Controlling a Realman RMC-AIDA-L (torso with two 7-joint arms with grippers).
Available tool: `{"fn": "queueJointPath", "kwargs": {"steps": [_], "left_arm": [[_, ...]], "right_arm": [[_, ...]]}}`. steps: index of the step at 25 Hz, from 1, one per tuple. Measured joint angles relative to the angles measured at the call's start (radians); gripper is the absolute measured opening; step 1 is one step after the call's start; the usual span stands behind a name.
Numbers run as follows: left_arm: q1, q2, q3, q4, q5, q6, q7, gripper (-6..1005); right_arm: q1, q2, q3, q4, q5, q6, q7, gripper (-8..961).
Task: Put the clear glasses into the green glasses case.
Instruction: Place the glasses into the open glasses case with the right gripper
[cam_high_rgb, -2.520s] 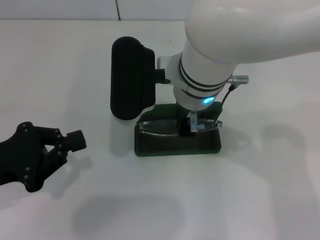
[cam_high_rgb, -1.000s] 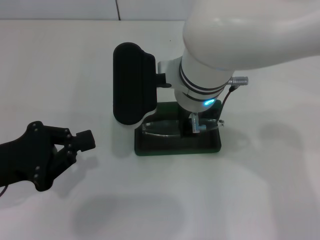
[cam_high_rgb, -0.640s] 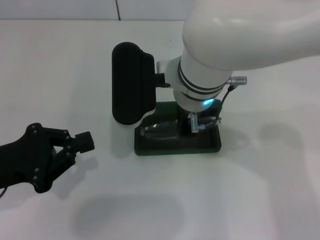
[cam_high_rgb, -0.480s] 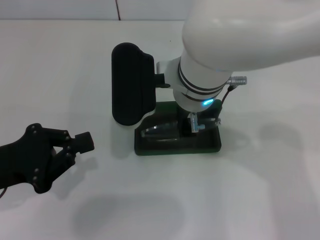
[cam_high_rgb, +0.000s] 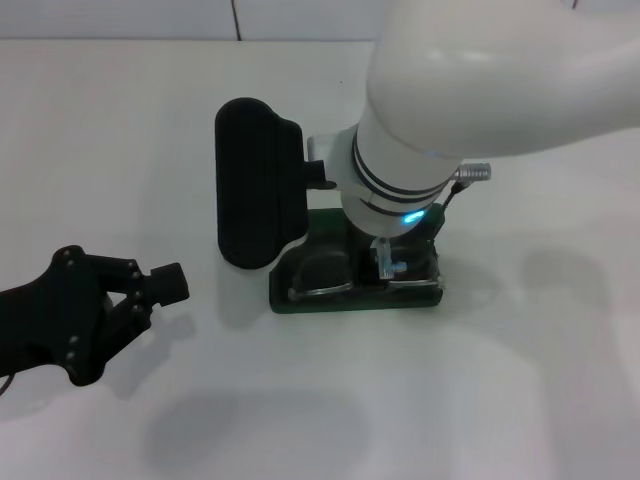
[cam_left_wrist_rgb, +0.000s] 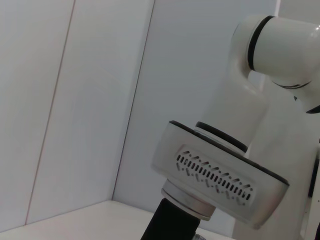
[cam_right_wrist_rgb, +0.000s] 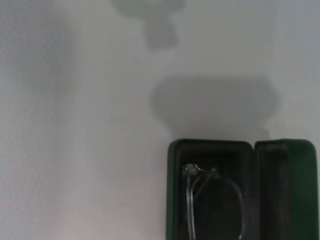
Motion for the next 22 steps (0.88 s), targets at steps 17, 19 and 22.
{"fn": "queueJointPath", "kwargs": {"steps": [17,19,22], "left_arm": [[-0.004,0.002,-0.004,-0.018,0.000,-0.001,0.000,28],[-0.006,0.003,-0.004,-0.021,0.000,-0.001,0.000,28],[-0.006,0.003,-0.004,-0.022,0.000,-0.001,0.000,28]], "right_arm": [[-0.154,0.000,0.054,-0.299,-0.150,-0.209,0.095,128],[-0.176,0.000,0.103,-0.317,-0.143,-0.252,0.096,127],[-0.191,0.000,0.167,-0.318,-0.127,-0.315,0.096,126]]}}
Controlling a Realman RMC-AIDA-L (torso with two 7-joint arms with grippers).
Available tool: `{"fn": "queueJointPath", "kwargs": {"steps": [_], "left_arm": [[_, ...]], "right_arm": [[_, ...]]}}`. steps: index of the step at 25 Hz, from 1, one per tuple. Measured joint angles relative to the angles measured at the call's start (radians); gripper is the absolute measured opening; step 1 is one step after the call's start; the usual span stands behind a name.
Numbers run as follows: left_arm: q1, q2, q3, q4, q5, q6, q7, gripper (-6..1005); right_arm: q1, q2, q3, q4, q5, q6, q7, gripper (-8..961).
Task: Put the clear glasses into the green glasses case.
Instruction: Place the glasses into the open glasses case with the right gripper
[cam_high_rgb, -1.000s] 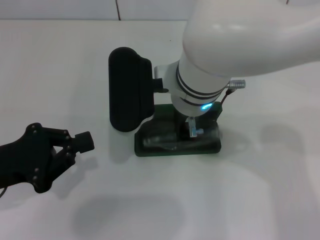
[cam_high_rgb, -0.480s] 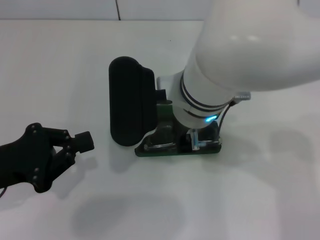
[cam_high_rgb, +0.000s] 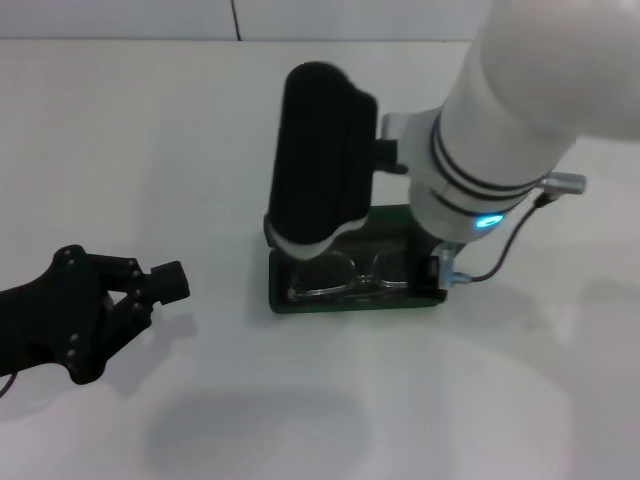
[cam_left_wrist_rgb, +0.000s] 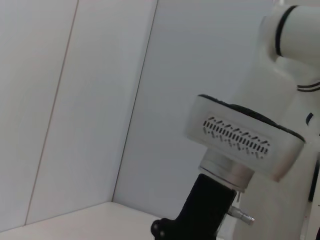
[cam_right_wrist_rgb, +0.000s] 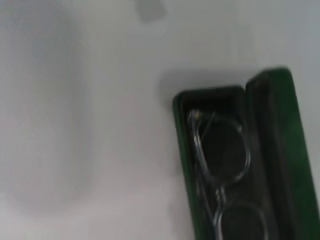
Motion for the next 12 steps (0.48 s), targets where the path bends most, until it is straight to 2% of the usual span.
{"fn": "queueJointPath", "kwargs": {"steps": [1,4,12], "left_arm": [[0.000,0.000,0.000,0.000,0.000,0.000,0.000,28],[0.000,-0.001,-0.001,0.000,0.000,0.000,0.003,28],[0.000,-0.004,-0.001,0.000,0.000,0.000,0.016,28]], "right_arm": [[-0.001,0.000,0.013,0.006,0.007,-0.017,0.000,126],[0.005,0.000,0.037,0.041,0.011,-0.053,0.000,-3],[0.002,0.000,0.048,0.111,0.020,-0.084,0.001,-2]]}}
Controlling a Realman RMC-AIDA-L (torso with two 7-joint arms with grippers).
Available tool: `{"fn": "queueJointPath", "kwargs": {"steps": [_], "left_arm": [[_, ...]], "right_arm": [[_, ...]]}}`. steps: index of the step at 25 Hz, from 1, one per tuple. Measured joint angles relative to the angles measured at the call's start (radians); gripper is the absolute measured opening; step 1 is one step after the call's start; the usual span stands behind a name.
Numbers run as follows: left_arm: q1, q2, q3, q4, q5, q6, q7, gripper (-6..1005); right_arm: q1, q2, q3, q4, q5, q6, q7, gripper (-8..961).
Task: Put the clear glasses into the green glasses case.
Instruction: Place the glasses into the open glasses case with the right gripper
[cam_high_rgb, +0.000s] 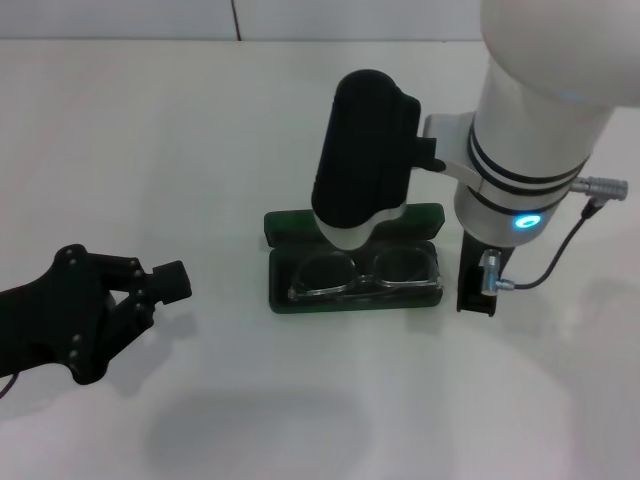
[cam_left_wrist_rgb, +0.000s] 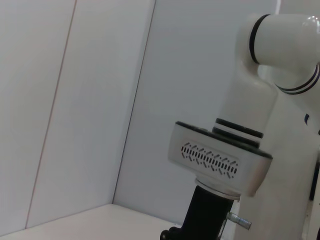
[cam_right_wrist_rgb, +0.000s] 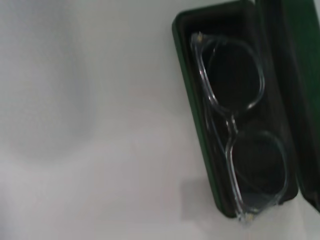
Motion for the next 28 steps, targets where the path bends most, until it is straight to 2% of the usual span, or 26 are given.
{"fn": "queueJointPath", "kwargs": {"steps": [7,28], "left_arm": [[0.001,0.000,0.000,-0.001,0.000,0.000,0.005,28],[0.008,0.002,0.000,-0.003,0.000,0.000,0.005,28]], "right_arm": [[-0.016,0.000,-0.005,0.052,-0.008,0.032,-0.011,-1],[-0.004,0.000,0.002,0.191,0.004,0.196,-0.099,-1]]}}
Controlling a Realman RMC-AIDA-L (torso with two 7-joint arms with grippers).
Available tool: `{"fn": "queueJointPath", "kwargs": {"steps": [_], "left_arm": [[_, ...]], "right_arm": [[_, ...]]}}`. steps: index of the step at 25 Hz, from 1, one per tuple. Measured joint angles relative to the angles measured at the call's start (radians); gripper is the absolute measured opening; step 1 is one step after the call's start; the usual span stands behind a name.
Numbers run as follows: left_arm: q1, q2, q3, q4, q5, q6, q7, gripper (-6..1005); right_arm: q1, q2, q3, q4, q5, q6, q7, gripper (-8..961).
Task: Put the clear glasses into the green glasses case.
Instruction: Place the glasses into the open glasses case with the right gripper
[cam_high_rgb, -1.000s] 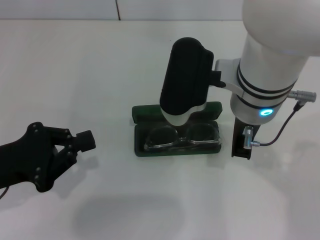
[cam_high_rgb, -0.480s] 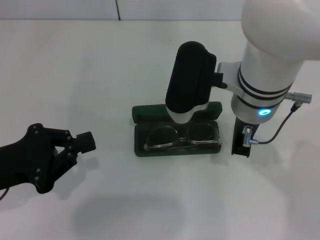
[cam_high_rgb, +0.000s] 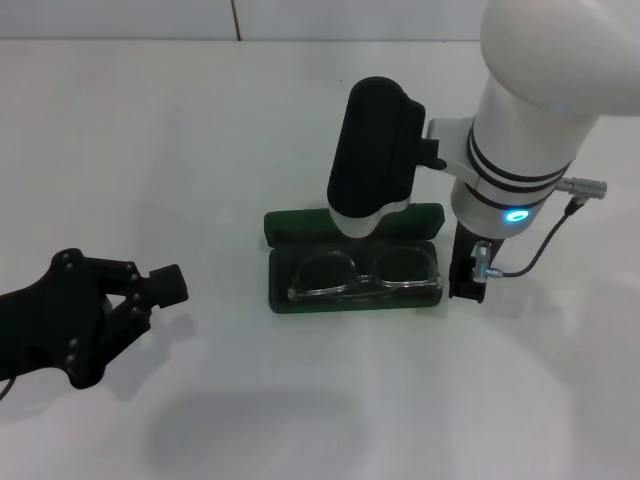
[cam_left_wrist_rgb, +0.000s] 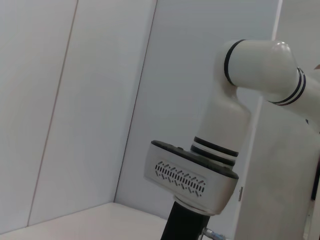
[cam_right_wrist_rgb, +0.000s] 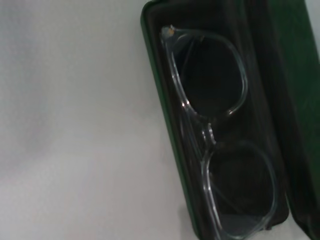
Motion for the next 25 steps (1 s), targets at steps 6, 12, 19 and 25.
{"fn": "queueJointPath", "kwargs": {"steps": [6,12,19,25], "left_arm": [[0.001,0.000,-0.001,0.000,0.000,0.001,0.000,28],[0.001,0.000,0.000,0.000,0.000,0.000,-0.001,28],[0.004,0.000,0.001,-0.001,0.000,0.000,-0.003,28],[0.004,0.000,0.002,-0.002,0.004,-0.001,-0.004,28]], "right_arm": [[0.004,0.000,0.001,0.018,0.013,0.027,-0.020,0],[0.009,0.000,0.001,0.046,0.038,0.055,-0.040,0],[0.010,0.000,0.001,0.058,0.055,0.076,-0.056,0],[0.011,0.000,-0.003,0.058,0.055,0.088,-0.058,0]]}}
